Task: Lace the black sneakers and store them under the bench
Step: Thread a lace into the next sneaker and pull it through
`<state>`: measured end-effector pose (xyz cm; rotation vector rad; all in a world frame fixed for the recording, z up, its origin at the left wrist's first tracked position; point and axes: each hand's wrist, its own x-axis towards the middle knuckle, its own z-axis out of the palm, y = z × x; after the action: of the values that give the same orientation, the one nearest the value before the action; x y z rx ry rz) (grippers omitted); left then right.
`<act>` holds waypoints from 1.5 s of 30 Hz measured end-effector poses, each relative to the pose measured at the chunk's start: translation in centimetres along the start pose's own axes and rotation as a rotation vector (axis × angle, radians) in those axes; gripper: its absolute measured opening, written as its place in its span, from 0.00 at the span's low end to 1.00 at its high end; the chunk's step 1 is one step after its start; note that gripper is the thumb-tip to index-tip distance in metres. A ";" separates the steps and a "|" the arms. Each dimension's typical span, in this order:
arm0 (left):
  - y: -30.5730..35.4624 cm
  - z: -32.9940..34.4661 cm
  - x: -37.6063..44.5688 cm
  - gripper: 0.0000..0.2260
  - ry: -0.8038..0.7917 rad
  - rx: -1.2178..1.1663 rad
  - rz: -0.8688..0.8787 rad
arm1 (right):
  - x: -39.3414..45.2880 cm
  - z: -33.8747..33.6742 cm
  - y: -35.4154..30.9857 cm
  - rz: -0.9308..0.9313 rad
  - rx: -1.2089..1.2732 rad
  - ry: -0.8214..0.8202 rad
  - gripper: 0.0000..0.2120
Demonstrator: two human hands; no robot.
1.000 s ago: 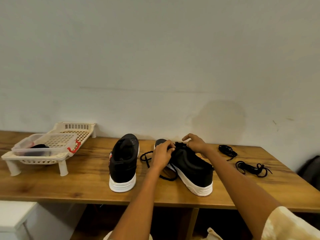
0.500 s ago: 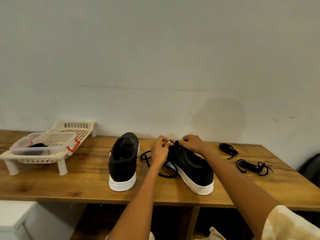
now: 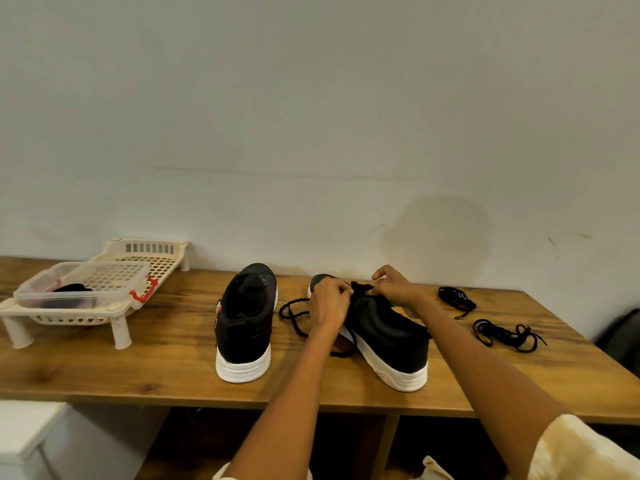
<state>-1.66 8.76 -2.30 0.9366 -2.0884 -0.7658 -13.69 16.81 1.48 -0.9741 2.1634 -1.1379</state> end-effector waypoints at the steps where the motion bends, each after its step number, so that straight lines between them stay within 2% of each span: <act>1: 0.2 0.0 0.0 0.07 0.004 0.007 -0.005 | 0.0 0.0 0.0 0.002 0.005 -0.003 0.11; 13: 1.4 -0.2 0.4 0.07 -0.102 0.184 0.044 | -0.1 0.3 -0.1 -0.005 0.015 -0.004 0.11; 17: 1.3 -0.3 0.5 0.06 -0.128 0.169 0.054 | 0.0 0.3 0.0 -0.005 0.035 0.000 0.14; 22: 0.5 -0.4 0.4 0.07 -0.134 0.039 0.021 | -0.2 0.2 0.0 -0.067 0.030 -0.031 0.15; 27: 1.5 -0.1 0.0 0.07 -0.087 0.097 -0.024 | -0.2 0.2 0.2 -0.089 0.041 -0.058 0.17; 35: 1.3 0.0 0.0 0.09 -0.044 -0.042 -0.117 | -0.1 0.1 0.8 -0.024 0.188 -0.052 0.14; 40: 0.2 -0.1 0.5 0.07 -0.089 -0.055 -0.051 | -0.1 -0.1 1.1 0.060 0.278 0.022 0.11; 45: 0.0 0.0 0.9 0.06 -0.115 0.002 -0.015 | -0.3 -0.4 1.3 0.091 0.301 0.004 0.11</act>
<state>-2.13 8.04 -2.01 0.9300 -2.1839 -0.8439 -14.25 17.77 0.65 -0.7336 1.9434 -1.3716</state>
